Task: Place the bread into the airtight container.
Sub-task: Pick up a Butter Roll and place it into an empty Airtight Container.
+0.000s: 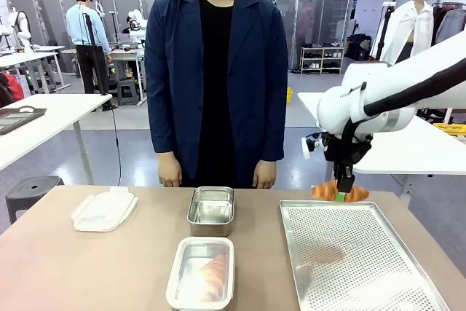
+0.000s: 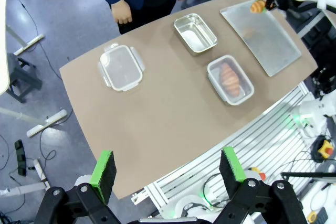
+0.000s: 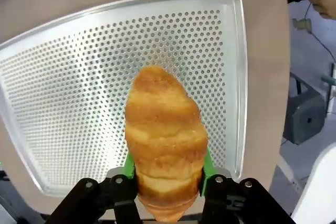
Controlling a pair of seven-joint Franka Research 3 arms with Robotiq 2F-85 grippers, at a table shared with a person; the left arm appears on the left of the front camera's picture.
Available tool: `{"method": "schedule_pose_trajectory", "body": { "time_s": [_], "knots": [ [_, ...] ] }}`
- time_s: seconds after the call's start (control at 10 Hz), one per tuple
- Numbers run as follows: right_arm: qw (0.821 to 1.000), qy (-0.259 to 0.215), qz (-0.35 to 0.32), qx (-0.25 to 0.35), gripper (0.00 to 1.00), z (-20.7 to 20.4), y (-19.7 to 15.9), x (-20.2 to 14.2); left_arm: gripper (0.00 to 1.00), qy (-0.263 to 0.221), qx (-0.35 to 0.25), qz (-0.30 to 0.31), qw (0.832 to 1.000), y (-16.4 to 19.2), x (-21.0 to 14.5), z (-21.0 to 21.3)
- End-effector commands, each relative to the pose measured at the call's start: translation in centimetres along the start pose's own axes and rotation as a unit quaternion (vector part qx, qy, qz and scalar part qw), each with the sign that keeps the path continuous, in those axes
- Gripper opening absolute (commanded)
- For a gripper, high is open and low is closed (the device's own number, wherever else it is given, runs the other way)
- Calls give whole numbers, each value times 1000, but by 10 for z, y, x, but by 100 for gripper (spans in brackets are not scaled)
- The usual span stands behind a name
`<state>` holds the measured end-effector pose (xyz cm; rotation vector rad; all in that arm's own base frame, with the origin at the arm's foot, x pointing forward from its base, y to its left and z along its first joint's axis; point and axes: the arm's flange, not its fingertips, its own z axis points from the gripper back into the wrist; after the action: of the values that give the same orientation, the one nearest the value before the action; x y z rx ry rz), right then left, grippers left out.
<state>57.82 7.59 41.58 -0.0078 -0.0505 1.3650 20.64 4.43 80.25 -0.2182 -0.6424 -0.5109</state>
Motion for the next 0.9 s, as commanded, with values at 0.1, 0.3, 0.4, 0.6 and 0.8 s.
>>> {"method": "schedule_pose_trajectory", "body": {
  "time_s": [0.1, 0.3, 0.4, 0.6, 0.8],
  "knots": [
    [998, 13, -57, 26, 52, 21, 8, 27, 100, 3, -5, -4, 1000, -1, 1, 2],
    [998, 13, -51, 18, 52, 41, 27, 68, 100, 3, -5, -4, 1000, -1, 1, 2],
    [999, 23, -33, 2, 52, 53, 34, 92, 100, 3, -5, -4, 1000, -1, 1, 2],
    [999, 31, 4, -4, 52, 67, 44, 153, 100, 3, -5, -4, 1000, -1, 1, 2],
    [999, 43, 23, 7, 52, 73, 51, 208, 100, 3, -5, -4, 1000, -1, 1, 2]
  ]
}}
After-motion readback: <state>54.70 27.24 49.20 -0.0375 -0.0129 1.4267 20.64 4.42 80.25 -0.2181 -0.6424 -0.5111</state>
